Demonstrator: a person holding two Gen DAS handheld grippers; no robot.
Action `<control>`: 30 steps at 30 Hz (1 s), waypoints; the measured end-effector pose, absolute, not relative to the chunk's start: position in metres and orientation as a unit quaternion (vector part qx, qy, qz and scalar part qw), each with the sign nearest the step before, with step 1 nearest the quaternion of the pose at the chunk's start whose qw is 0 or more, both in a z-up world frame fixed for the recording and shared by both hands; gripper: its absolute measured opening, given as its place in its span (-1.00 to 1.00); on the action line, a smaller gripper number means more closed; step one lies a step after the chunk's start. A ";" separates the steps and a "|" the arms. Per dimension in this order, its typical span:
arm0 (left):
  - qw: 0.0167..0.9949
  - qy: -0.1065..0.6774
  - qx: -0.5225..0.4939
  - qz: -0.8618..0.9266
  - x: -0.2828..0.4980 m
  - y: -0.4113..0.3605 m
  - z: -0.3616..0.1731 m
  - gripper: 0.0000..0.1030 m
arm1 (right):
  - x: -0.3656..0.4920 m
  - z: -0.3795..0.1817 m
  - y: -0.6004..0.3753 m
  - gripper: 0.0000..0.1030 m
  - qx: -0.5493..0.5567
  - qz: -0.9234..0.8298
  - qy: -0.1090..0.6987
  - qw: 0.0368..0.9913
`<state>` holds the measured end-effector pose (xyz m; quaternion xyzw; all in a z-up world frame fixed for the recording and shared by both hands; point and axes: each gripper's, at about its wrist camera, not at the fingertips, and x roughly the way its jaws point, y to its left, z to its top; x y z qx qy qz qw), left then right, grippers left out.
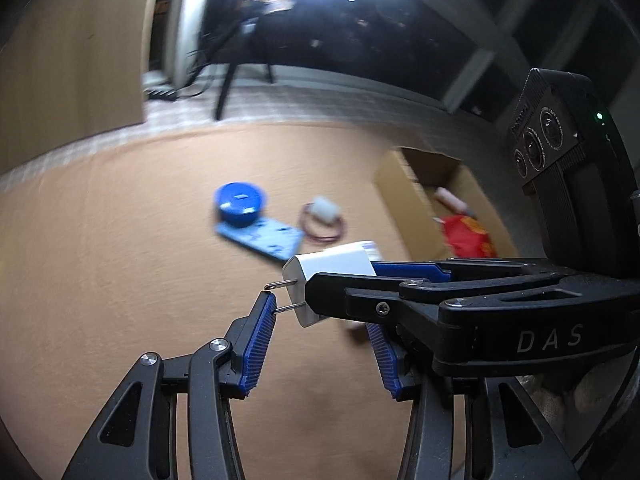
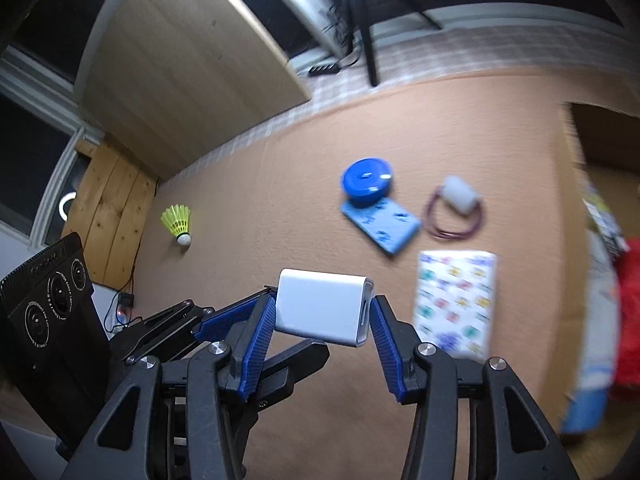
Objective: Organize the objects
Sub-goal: 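Carry the white charger with the right tool into the box and release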
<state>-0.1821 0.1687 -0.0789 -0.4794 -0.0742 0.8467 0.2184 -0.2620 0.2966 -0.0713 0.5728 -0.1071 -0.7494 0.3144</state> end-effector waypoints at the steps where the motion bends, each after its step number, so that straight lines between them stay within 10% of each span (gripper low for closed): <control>1: 0.224 -0.072 -0.478 0.846 -0.181 0.176 -0.077 -0.05 | -0.260 -0.068 0.306 -0.12 0.570 -0.753 -0.110 0.309; 30: 0.387 0.015 -0.492 0.780 -0.171 0.413 -0.088 -0.05 | -0.229 -0.070 0.530 -0.12 0.551 -0.802 -0.175 0.150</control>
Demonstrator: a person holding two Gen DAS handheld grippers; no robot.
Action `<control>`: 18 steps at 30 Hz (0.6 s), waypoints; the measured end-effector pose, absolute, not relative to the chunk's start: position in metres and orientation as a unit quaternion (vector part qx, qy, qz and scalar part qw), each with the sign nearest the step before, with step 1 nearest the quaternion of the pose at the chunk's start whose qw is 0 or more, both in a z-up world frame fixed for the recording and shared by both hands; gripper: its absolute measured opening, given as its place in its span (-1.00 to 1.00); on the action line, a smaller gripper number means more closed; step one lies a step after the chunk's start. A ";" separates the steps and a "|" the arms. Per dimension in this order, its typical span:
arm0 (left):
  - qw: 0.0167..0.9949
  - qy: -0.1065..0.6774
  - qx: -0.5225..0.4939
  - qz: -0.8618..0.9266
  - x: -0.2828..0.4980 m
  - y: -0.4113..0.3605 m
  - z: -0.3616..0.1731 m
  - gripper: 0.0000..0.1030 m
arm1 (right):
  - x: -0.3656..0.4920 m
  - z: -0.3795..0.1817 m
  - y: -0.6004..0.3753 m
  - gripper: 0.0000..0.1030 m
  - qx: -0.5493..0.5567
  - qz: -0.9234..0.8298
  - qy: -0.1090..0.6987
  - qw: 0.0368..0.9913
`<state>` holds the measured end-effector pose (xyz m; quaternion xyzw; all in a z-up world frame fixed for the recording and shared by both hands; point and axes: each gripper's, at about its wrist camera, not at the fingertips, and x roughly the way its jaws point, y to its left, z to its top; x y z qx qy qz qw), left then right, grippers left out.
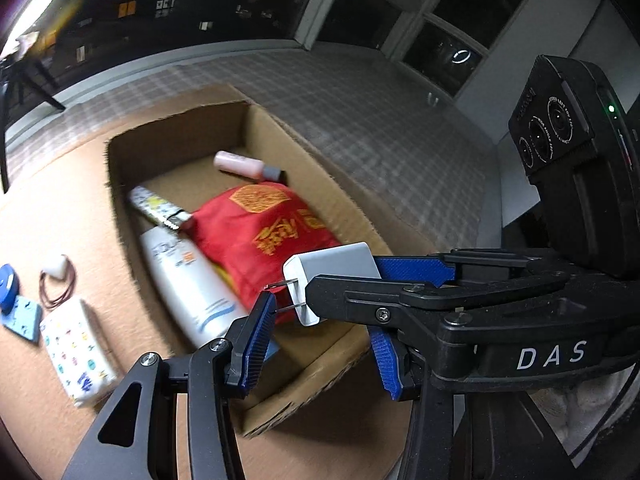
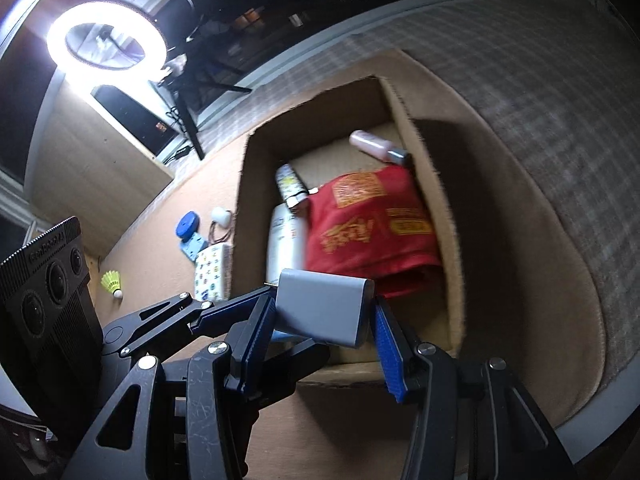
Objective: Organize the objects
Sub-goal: 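Carry the white charger with the right tool into the box and release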
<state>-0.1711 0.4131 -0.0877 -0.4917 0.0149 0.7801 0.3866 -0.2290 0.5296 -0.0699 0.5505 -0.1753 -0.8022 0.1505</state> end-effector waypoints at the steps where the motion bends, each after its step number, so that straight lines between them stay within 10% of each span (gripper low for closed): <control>1: 0.388 0.016 -0.492 0.779 -0.171 0.416 -0.089 -0.05 | -0.229 -0.071 0.532 -0.12 0.551 -0.802 -0.177 0.149; 18: 0.370 0.016 -0.508 0.778 -0.181 0.410 -0.100 0.27 | -0.237 -0.073 0.545 0.04 0.554 -0.806 -0.175 0.119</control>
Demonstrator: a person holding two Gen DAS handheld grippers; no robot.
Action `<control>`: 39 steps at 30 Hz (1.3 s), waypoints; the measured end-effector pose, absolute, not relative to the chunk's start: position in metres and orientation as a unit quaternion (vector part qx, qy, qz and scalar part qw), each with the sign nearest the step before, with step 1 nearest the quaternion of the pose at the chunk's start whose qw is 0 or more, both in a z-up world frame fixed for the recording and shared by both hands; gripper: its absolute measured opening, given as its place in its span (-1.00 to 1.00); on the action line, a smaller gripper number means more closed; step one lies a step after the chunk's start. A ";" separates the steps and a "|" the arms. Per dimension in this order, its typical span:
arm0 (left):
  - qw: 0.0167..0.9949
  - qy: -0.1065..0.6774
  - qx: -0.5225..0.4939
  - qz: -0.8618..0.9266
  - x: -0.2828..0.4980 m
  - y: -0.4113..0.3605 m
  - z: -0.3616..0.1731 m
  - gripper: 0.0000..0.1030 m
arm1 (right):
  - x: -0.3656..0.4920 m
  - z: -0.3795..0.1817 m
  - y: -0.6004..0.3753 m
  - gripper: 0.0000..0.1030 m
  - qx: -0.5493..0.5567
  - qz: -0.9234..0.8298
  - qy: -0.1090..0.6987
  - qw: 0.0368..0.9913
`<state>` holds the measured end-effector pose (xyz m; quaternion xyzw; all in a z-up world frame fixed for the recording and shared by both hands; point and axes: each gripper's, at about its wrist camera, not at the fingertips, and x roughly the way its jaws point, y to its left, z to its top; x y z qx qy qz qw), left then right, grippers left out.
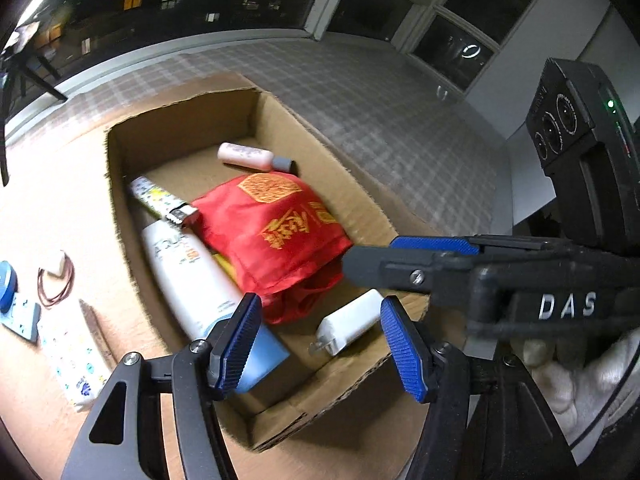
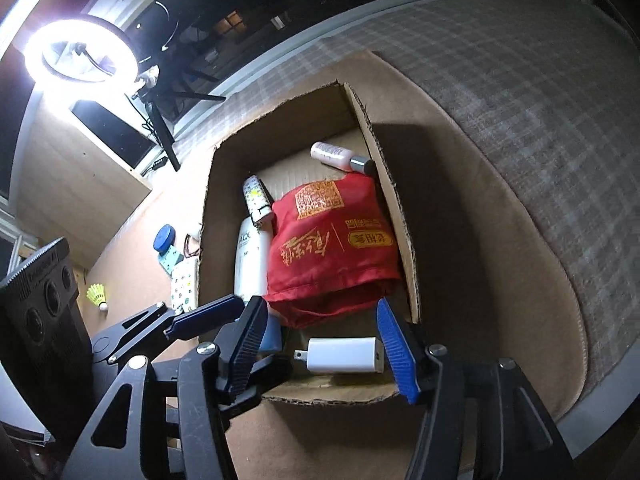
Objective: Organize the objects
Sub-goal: 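Carry the white charger with the right tool into the box and release, then move the right tool back toward the blue tape measure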
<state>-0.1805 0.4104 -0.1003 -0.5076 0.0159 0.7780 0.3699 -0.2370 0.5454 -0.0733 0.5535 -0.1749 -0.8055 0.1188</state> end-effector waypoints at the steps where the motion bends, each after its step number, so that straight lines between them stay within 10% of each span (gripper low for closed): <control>1: 0.369 0.012 -0.507 0.779 -0.181 0.406 -0.099 0.27 | -0.238 -0.072 0.544 0.04 0.552 -0.806 -0.176 0.120; 39: 0.095 -0.133 -0.494 0.854 -0.116 0.053 -0.090 0.28 | -0.363 -0.097 0.249 0.04 0.597 -0.750 -0.097 0.268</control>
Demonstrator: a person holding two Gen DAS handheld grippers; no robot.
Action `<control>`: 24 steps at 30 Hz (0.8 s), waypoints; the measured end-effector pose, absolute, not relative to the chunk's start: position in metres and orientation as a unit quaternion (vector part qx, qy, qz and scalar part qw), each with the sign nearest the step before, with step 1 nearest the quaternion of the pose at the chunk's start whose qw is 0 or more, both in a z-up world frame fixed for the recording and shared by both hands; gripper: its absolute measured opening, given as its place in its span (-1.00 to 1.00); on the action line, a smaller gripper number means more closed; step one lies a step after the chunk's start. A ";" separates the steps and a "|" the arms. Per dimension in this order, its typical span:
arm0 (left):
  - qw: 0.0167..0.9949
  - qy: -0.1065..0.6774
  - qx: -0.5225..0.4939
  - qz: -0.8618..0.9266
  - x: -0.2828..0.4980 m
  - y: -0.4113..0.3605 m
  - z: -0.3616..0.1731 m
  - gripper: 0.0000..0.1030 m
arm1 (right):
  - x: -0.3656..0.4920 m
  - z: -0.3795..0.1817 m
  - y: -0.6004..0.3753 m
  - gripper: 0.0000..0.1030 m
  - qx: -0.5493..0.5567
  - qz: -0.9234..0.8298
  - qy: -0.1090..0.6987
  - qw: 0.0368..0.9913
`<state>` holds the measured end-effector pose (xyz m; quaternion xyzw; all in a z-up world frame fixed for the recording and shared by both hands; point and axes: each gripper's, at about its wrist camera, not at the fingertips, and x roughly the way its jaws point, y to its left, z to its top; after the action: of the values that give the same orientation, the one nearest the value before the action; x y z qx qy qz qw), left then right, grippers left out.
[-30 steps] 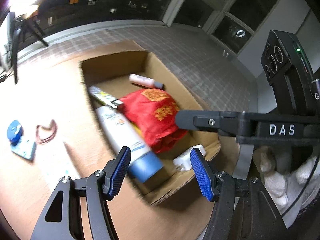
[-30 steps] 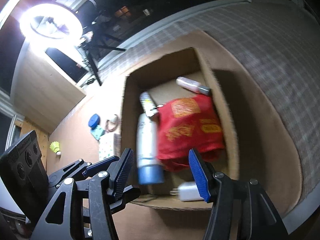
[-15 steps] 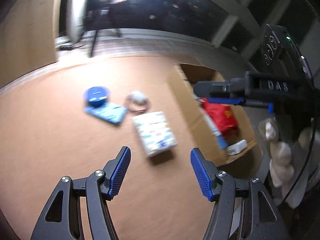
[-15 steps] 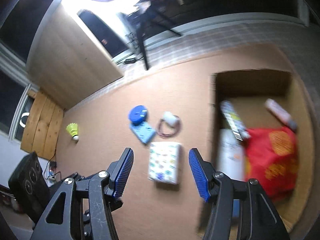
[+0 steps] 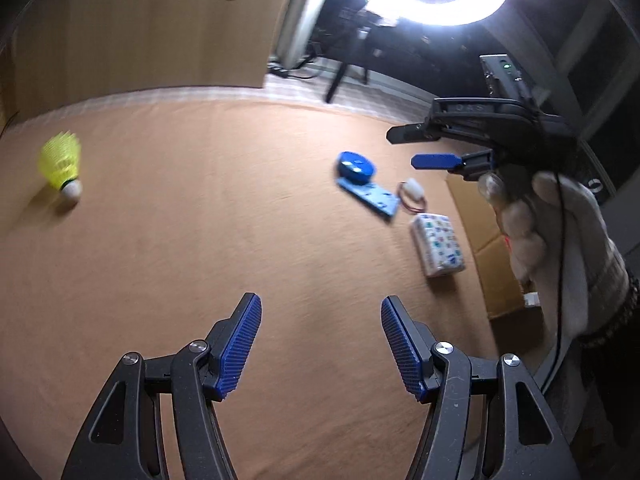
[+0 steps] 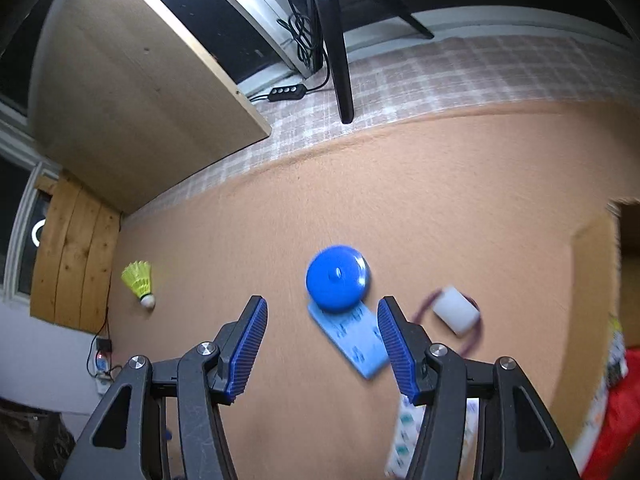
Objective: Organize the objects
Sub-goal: 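Move the right tool back toward the blue tape measure, then grasp the blue tape measure with the right tool and lift it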
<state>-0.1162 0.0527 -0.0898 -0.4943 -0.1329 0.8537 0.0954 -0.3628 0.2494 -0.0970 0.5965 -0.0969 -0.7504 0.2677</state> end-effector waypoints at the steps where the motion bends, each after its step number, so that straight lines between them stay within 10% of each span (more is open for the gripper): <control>1: 0.090 -0.136 -0.495 0.854 -0.112 0.047 -0.091 0.28 | -0.368 -0.100 0.245 0.04 0.599 -0.750 -0.096 0.264; 17: 0.055 -0.156 -0.506 0.847 -0.091 0.005 -0.109 0.29 | -0.407 -0.142 0.220 0.02 0.622 -0.752 -0.082 0.202; 24: 0.066 -0.149 -0.511 0.844 -0.092 0.012 -0.111 0.28 | -0.400 -0.145 0.209 -0.28 0.627 -0.750 -0.045 0.208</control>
<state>-0.0923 0.0123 -0.1107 -0.5105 -0.1495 0.8442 0.0655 -0.3998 0.2090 -0.1451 0.6265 -0.0448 -0.7498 0.2080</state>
